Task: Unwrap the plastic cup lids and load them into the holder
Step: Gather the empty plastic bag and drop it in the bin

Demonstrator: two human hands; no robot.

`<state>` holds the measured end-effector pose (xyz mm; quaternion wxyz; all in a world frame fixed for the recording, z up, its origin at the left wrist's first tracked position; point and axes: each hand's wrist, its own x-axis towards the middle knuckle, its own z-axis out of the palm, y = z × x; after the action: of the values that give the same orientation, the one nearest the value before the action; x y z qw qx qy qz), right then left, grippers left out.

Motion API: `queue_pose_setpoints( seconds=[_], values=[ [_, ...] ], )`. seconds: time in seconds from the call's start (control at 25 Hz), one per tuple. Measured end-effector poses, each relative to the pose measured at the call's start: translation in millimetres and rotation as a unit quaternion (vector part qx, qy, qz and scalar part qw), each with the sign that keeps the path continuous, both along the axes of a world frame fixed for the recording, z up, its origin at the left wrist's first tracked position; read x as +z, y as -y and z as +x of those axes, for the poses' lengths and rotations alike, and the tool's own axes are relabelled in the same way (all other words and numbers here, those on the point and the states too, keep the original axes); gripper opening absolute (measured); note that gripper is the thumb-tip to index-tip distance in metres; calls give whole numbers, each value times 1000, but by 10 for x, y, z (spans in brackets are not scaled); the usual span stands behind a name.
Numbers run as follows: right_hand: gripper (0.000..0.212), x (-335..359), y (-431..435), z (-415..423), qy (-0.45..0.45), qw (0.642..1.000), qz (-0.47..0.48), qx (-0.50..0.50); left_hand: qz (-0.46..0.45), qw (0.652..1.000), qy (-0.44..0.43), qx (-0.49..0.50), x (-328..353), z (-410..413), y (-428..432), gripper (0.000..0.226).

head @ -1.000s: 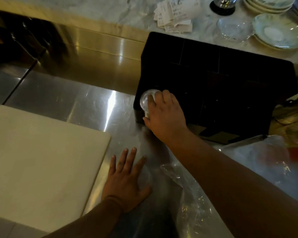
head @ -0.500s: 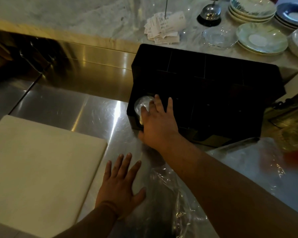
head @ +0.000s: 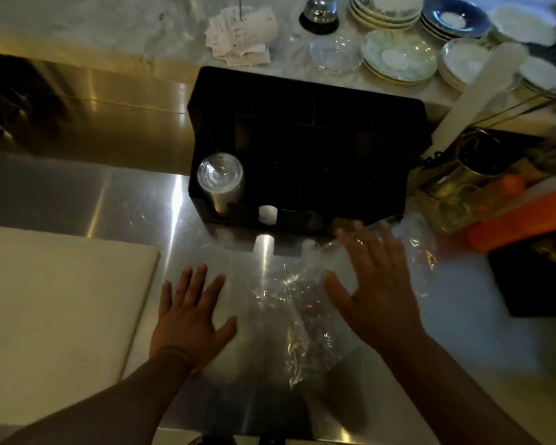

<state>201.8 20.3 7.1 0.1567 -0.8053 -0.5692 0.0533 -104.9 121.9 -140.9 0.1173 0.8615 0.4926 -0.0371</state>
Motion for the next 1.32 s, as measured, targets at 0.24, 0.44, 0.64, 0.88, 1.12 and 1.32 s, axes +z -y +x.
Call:
queue_pose_setpoints(
  seconds=[0.24,0.44,0.64,0.88,1.12,1.32],
  values=[
    [91,-275,725,47,-147,966,-130,-168,14,1000,-2,-7,-38,-12,-3,90],
    [97,-446,668,-435,-246,951,-139,-125,26,999,-15,-9,-40,-13,-16,91],
    [94,-437,559,-617,-282,950,-120,-67,34,999,-3,-17,-11,-5,-3,88],
    [65,-559,812,217,-104,973,-21,-206,31,999,-3,-18,85,16,11,89],
    [88,-822,873,680,-102,940,-213,-244,26,999,1,-28,87,21,2,89],
    [87,-709,835,742,-97,943,-160,-276,29,999,-1,-28,53,4,3,90]
  ],
)
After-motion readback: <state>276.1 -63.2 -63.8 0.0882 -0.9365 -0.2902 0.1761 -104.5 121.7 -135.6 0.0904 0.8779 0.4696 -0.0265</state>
